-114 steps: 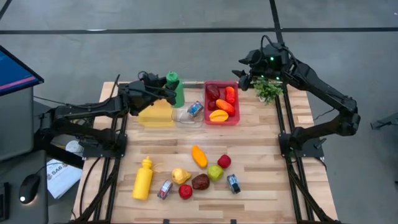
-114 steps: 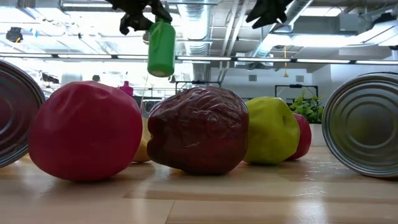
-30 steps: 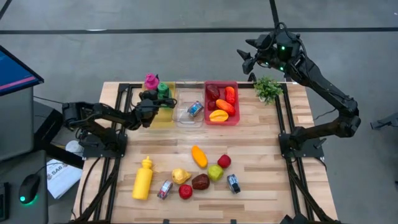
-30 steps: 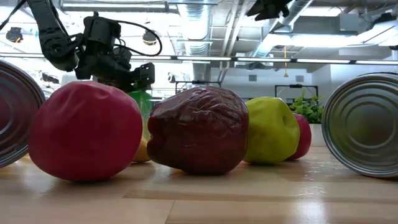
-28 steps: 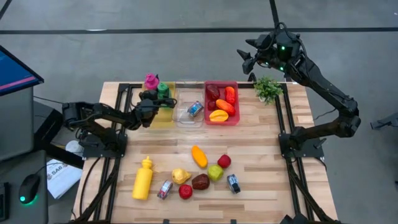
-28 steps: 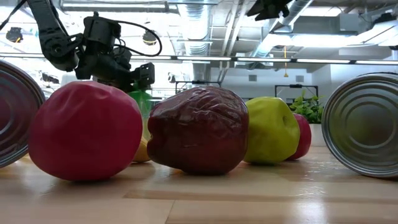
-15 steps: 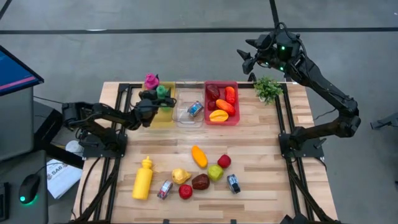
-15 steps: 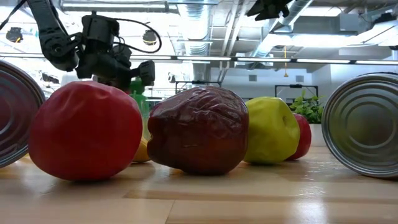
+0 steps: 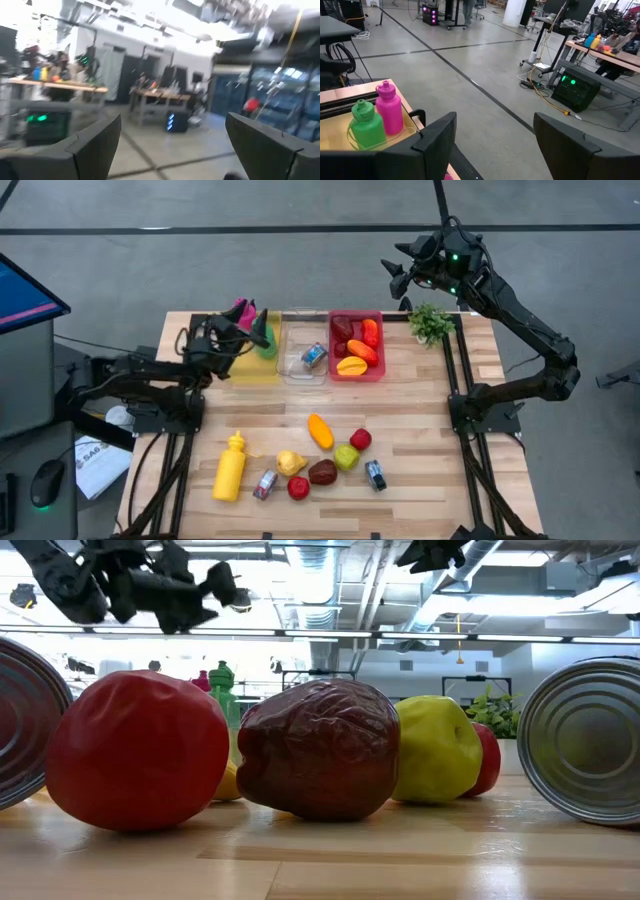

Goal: Pick & Place Food Item
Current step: Put the blue tuna can into the transparent bin

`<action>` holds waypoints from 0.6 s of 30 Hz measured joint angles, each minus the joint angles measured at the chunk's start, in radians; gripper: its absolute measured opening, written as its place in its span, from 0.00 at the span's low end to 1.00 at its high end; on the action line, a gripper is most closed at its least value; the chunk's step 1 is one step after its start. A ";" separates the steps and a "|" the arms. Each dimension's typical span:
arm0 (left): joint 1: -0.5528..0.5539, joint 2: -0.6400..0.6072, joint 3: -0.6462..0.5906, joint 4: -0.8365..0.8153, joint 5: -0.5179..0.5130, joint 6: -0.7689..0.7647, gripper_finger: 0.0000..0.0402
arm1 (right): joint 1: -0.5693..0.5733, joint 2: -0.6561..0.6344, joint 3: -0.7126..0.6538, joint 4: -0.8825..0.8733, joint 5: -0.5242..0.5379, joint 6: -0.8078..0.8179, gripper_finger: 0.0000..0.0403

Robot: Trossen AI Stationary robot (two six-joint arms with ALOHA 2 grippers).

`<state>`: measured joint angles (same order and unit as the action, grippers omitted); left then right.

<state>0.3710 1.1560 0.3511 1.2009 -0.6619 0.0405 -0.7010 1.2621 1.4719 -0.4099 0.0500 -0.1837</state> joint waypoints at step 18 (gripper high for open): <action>-0.187 -0.133 0.051 -0.013 0.269 -0.023 0.59 | 0.000 0.000 0.000 0.000 0.000 -0.010 0.65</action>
<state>0.1837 1.0233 0.4026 1.1875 -0.3929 0.0177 -0.7011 1.2621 1.4722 -0.4095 0.0500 -0.1942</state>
